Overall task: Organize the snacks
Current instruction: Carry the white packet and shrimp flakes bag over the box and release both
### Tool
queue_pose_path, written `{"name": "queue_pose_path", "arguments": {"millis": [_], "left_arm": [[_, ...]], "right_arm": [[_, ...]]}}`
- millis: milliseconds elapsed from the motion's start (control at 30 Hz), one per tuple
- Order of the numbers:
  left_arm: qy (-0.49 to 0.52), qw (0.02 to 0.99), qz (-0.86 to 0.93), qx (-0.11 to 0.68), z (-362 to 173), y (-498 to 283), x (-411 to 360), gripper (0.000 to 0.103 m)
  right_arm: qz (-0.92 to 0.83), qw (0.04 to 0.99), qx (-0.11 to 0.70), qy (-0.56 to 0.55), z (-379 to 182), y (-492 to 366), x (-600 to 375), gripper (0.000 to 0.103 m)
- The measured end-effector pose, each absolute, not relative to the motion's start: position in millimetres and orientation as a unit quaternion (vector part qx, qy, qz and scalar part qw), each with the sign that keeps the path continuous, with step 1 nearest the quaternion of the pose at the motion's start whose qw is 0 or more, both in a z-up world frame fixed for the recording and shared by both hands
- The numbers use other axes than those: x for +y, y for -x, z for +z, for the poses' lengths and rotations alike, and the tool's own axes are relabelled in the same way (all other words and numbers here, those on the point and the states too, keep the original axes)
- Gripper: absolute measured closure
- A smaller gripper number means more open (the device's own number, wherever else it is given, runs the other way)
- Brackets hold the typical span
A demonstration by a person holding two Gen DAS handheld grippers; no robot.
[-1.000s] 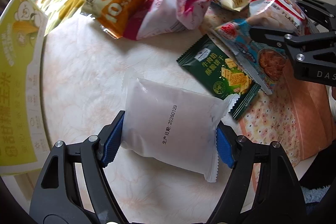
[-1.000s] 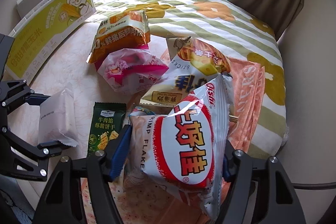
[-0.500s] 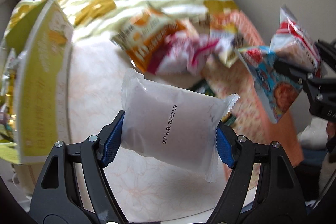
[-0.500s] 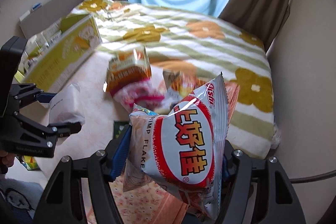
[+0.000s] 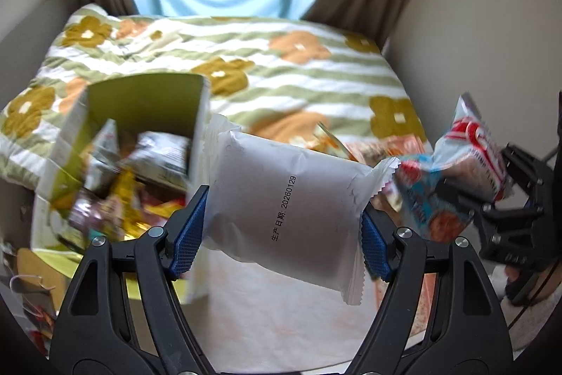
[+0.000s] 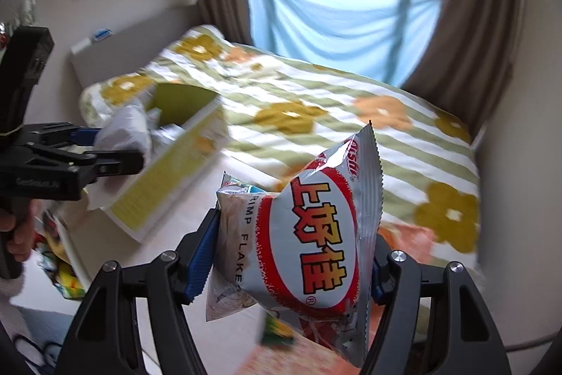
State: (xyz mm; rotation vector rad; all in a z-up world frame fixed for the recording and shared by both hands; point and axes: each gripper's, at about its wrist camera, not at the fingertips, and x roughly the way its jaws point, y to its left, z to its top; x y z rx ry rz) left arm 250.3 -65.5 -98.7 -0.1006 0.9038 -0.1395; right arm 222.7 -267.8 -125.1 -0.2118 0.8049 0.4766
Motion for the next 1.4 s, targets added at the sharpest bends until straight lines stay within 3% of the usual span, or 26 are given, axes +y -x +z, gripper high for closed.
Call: {"name": "queue_pose_path", "arguments": {"millis": [433, 900, 967, 1067, 1400], "left_arm": [[0.026, 0.892, -0.050, 0.449, -94.4, -287.5, 96.3, 0.029], [-0.023, 0.851, -0.078, 0.518, -172.7, -316.2, 166.2, 0.028], [-0.039, 0.852, -0.075, 0.517, -175.5, -316.8, 164.2, 0.025], [-0.054, 0.864, -0.062, 0.496, -169.2, -311.0, 163.9, 0.000], [-0.006, 0.869, -0.048, 0.493, -159.0, -287.7, 192.9, 0.000]], "right_arm": [[0.276, 0.880, 0.374, 0.102, -120.0, -258.0, -87.0, 0.038], [0.200, 0.879, 0.425, 0.082, -149.8, -275.7, -21.2, 0.038], [0.198, 0.877, 0.429, 0.088, -149.8, -274.2, -19.4, 0.038], [0.204, 0.872, 0.433, 0.097, -147.9, -273.1, -18.2, 0.038], [0.223, 0.855, 0.454, 0.119, -154.0, -268.9, -7.6, 0.037]]}}
